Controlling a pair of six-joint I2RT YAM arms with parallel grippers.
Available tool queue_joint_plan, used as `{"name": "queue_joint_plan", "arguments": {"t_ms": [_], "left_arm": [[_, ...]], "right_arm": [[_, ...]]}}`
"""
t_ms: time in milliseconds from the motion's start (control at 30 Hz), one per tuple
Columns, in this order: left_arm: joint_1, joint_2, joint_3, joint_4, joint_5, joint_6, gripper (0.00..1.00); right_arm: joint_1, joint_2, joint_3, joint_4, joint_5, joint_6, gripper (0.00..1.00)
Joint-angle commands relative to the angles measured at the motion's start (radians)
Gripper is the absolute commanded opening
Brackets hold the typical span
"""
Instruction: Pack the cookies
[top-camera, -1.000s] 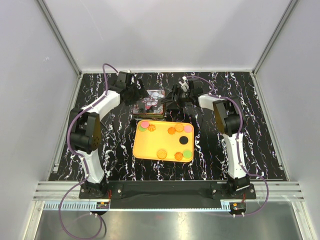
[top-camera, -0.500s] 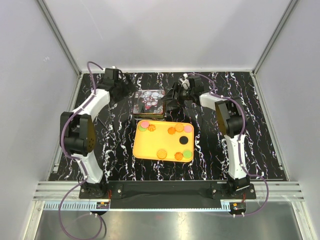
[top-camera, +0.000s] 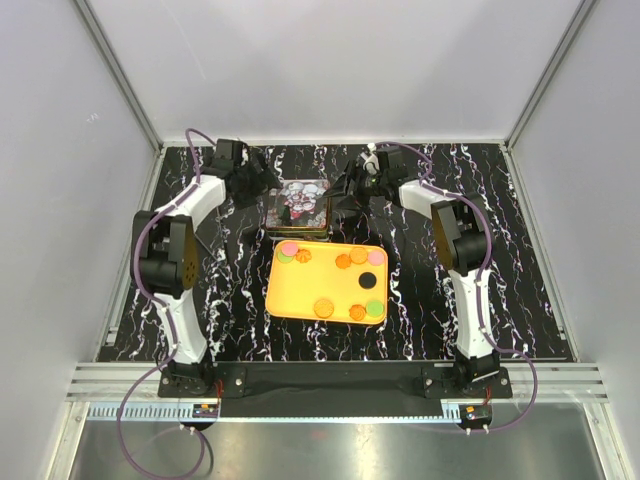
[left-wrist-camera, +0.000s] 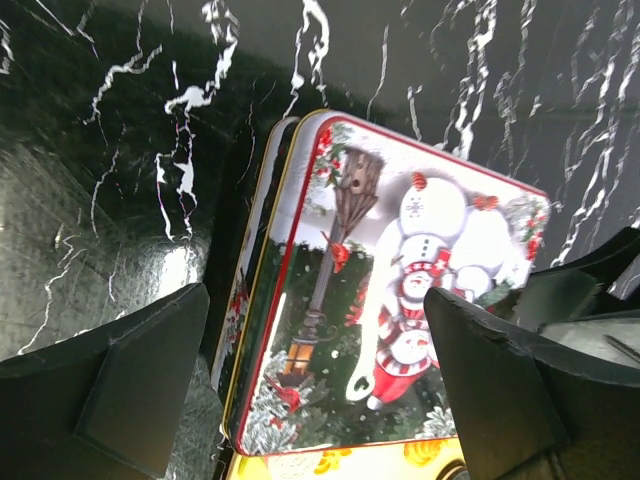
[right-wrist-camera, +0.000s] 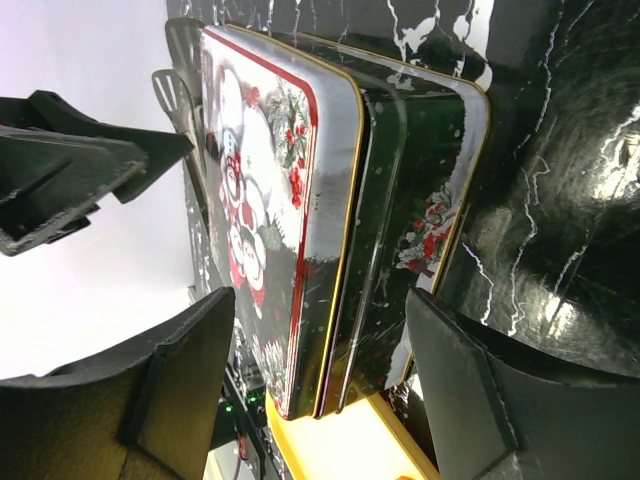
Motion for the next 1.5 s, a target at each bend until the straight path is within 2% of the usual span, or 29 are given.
{"name": "queue_joint_plan", "arguments": {"t_ms": [0, 267, 700, 867, 1133, 1467], "left_arm": [[0.001, 0.016, 0.040, 0.034, 0.049, -0.004, 0.96], [0.000, 0.033, 0.008, 0.103, 0.119, -0.028, 0.95], [-0.034, 0.065, 0.035, 0.091, 0.136, -0.012, 0.94], [-0.063, 0.078, 0.110, 0.008, 0.102, 0.022, 0.93], [-0.068, 0.105, 0.120, -0.021, 0.083, 0.025, 0.93], [-0.066, 0.154, 0.152, -0.077, 0.049, 0.050, 0.94]], "right_arm": [[0.019, -0.030, 0.055, -0.051, 0.036, -0.036, 0.76], [0.045, -0.004, 0.109, -0.103, 0.064, -0.053, 0.75], [0.065, 0.019, 0.135, -0.137, 0.085, -0.068, 0.73], [0.071, 0.019, 0.136, -0.148, 0.090, -0.076, 0.73], [0.074, 0.035, 0.146, -0.183, 0.113, -0.087, 0.69], [0.071, 0.058, 0.175, -0.232, 0.134, -0.094, 0.74]]}}
